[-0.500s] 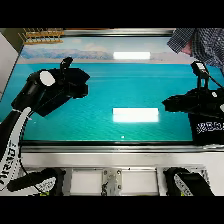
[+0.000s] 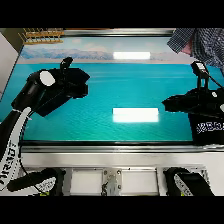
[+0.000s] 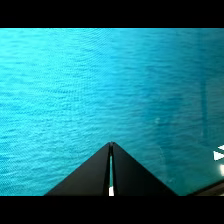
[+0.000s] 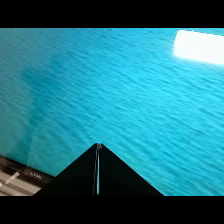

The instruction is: Fold the clothes and pants, and hang the long-sleeved shirts on hangers.

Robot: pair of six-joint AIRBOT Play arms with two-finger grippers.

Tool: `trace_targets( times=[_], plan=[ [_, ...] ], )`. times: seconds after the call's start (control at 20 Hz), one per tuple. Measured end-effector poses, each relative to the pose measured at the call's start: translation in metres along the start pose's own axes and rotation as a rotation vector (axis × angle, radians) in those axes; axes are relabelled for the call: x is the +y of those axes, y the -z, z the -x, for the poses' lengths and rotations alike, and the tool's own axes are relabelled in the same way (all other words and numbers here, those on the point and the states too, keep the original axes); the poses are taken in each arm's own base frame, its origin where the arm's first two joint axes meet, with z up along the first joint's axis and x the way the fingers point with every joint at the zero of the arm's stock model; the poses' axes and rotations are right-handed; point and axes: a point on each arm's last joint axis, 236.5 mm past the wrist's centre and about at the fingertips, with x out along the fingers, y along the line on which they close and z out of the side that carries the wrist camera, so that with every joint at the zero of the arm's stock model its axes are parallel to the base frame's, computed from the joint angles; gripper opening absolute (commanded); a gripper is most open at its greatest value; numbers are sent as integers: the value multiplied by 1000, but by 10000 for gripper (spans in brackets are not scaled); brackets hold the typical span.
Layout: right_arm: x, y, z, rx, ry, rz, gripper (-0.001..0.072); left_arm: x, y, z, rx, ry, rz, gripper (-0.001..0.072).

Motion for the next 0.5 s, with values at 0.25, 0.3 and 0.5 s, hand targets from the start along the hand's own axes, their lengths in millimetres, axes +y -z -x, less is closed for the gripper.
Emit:
trace_targets(
  times=[0.25, 0.3, 0.5],
  plan=[
    [0, 0, 0, 0, 0, 0, 16, 0, 0, 0, 0, 0, 0, 23],
    [0, 0, 0, 0, 0, 0, 16, 0, 0, 0, 0, 0, 0, 32],
    [0, 0, 0, 0, 0, 0, 16, 21, -8, 8, -17, -65, -17, 703]
  ],
)
